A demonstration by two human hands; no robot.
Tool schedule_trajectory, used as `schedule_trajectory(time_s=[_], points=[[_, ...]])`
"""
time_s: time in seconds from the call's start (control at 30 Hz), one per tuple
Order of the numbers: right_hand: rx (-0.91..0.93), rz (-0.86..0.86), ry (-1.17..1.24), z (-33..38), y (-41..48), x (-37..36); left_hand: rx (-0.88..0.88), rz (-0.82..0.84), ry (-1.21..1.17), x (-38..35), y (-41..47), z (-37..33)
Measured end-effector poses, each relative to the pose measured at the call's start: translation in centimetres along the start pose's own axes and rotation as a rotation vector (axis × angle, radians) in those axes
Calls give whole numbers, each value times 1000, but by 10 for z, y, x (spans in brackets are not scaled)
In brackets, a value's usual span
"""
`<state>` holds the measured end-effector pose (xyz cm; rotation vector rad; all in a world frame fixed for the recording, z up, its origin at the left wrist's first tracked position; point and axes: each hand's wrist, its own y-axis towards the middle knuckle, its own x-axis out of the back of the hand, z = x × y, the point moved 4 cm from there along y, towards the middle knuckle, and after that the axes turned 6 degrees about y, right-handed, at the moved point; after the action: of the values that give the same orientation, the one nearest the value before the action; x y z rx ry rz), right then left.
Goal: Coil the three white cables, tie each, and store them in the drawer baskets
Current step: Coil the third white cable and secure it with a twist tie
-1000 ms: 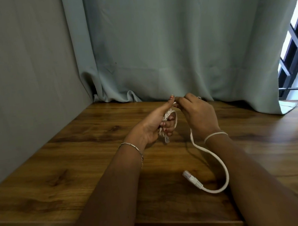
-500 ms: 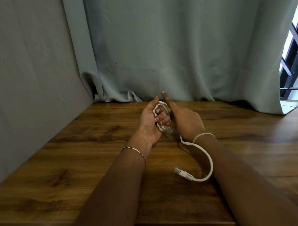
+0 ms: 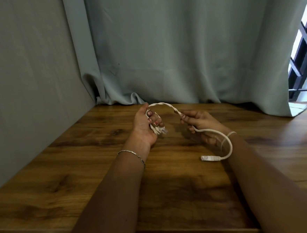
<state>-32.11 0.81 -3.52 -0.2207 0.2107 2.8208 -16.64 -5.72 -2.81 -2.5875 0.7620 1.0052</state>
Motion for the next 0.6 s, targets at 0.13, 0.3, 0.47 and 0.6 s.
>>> schedule_trajectory(time_s=[0.13,0.3,0.47,0.6], points=[[109,-151,-215,0,4,15,81,162,72,-14,-6,11],[192,-121,-603,1,1,4,81,366,1,-34,-16,20],[52,82,-603,-1,-12,-17,-30,212,-118,-34,-9,15],[1,242,-676,-1,-14,-27,-105,80,-93,-22,2,6]])
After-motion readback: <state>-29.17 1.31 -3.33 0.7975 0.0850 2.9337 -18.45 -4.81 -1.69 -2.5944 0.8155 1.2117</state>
